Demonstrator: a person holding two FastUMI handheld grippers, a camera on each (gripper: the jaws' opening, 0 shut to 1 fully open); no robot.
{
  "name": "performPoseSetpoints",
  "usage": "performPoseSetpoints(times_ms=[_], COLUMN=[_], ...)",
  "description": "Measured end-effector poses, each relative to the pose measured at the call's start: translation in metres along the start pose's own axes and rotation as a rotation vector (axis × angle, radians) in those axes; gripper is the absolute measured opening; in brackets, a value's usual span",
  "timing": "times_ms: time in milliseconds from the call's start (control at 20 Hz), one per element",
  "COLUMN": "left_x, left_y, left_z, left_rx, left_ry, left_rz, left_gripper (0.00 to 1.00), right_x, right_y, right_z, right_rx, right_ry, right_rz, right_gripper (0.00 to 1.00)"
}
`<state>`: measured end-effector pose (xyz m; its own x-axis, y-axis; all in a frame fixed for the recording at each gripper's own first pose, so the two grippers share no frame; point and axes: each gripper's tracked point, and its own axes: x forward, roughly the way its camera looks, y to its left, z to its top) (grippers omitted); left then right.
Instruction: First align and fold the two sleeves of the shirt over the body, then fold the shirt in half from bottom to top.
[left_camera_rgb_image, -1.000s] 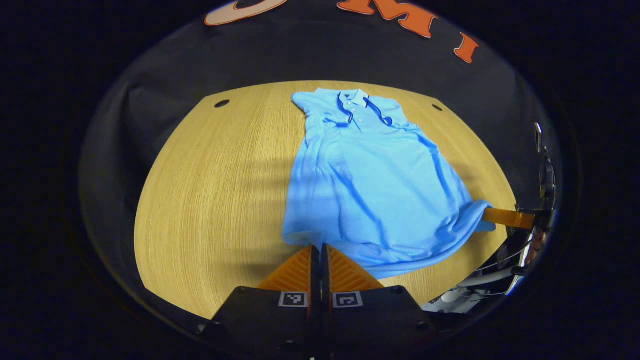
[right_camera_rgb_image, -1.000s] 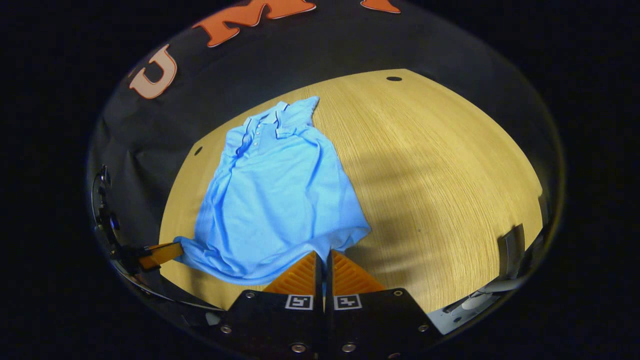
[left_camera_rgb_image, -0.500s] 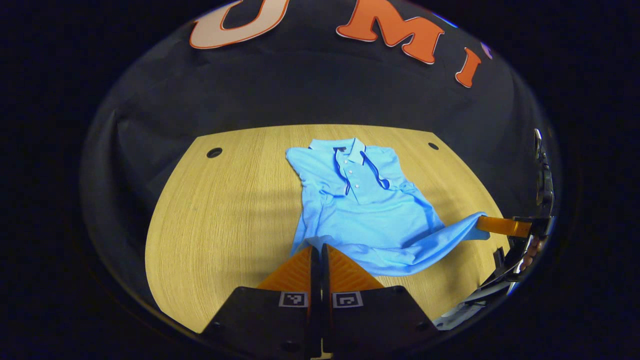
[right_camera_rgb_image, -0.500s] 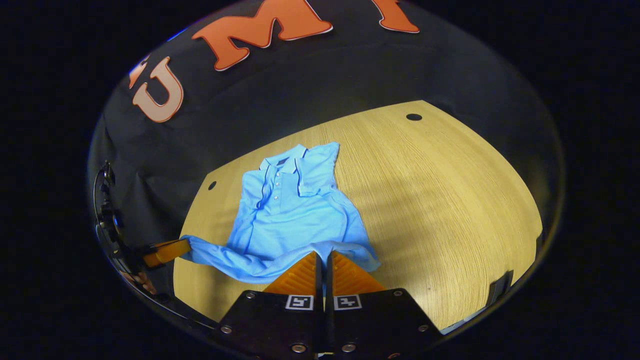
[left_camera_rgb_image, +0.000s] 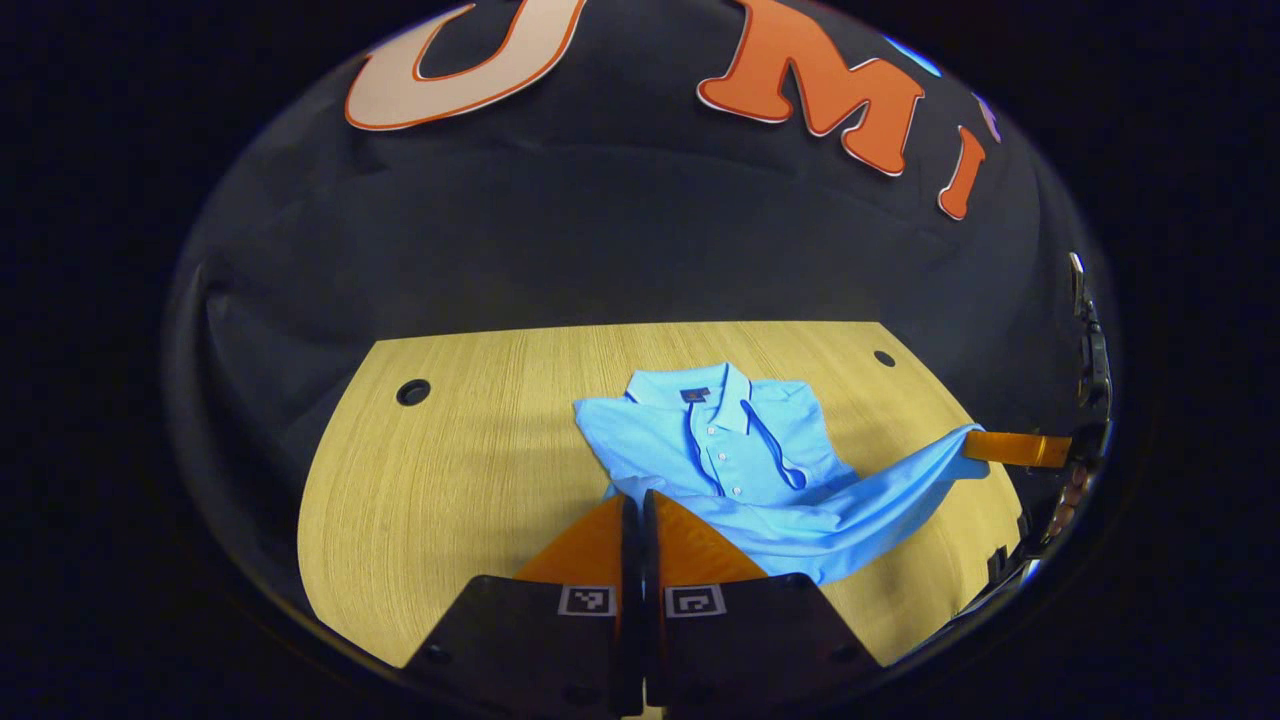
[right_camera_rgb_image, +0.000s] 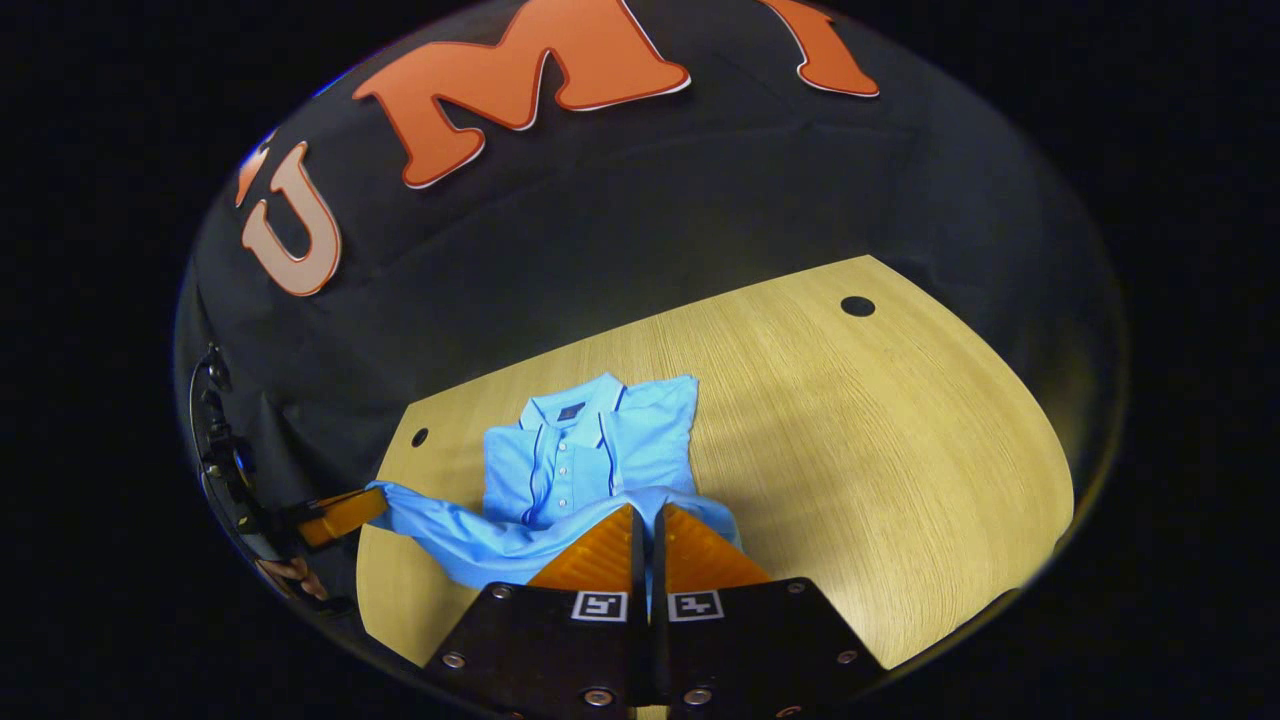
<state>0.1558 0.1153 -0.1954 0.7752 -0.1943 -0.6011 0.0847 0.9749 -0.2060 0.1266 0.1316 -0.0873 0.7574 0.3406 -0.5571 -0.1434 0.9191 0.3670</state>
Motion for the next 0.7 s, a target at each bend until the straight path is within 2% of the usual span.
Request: performPoseSetpoints(times_ms=[450, 700], left_x=[0.105, 0.154], left_y=[0.031, 0.047], left_z=[0.076, 0.095], left_rx=[-0.021, -0.018], left_ry=[-0.058, -0.054], left_rz=[-0.01, 0.001], left_gripper=[0.04, 0.04], right_x=[0.086, 0.129], right_y=[0.004, 0.0], right_z=[0.077, 0.099], right_rx=[-0.039, -0.059], right_ry=[-0.037, -0.025], right_rz=[-0.035, -0.056], right_gripper=[0.01, 0.01])
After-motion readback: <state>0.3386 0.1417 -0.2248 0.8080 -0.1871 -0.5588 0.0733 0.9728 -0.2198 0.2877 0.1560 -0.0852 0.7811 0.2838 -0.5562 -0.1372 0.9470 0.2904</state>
